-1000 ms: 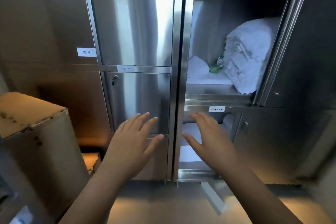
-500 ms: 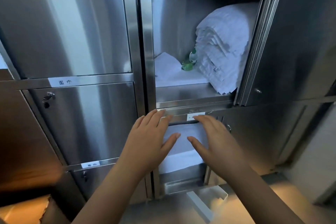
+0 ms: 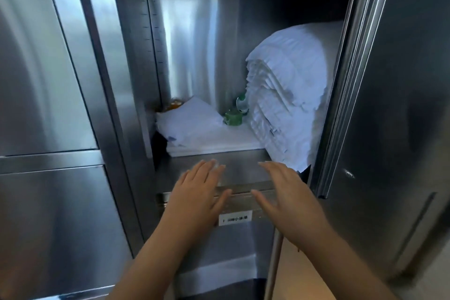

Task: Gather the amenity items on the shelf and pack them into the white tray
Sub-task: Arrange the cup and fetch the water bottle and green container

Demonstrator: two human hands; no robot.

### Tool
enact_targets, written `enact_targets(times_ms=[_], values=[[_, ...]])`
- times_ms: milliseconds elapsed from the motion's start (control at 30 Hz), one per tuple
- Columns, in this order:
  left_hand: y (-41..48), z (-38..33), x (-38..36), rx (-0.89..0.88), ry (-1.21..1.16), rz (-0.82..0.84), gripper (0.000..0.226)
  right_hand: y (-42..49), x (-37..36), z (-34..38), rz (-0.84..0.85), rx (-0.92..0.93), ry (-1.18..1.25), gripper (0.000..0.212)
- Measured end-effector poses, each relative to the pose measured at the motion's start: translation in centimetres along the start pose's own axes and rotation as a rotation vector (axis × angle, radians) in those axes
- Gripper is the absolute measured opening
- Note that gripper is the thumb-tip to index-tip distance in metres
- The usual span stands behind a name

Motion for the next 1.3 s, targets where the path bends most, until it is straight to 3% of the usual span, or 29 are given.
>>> enact_targets(times_ms=[433, 800, 1067, 1300], values=[[14.1, 3.9, -13.0, 0.044, -0.010, -0.011, 0.054, 11.3, -7.9, -9.8, 0.009, 0.047, -0.070, 0.055], [30.9, 10.2, -26.7, 0.065, -0.077, -0.074, 0.054, 31.3, -19.7, -14.9, -0.041, 0.065, -0.255, 0.051], [38.6, 15.2, -34.9, -0.010, -0.066, -0.028, 0.051, 42.0, -28.7, -17.4, 0.107, 0.050, -0.359, 0.057], [41.6, 16.6, -41.8, -0.047, -0.068, 0.144, 0.060, 43.5, -31.3, -20.0, 0.136, -0.004, -0.307, 0.032]])
Point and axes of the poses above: each hand's wrist, its own y-axis towards the middle knuckle, its own x-axis out of the back of the hand, z = x × y, the point moved 9 cm from there along y, towards the middle knuckle, and after that the axes turned 13 degrees about -z, right-handed, at the moved point
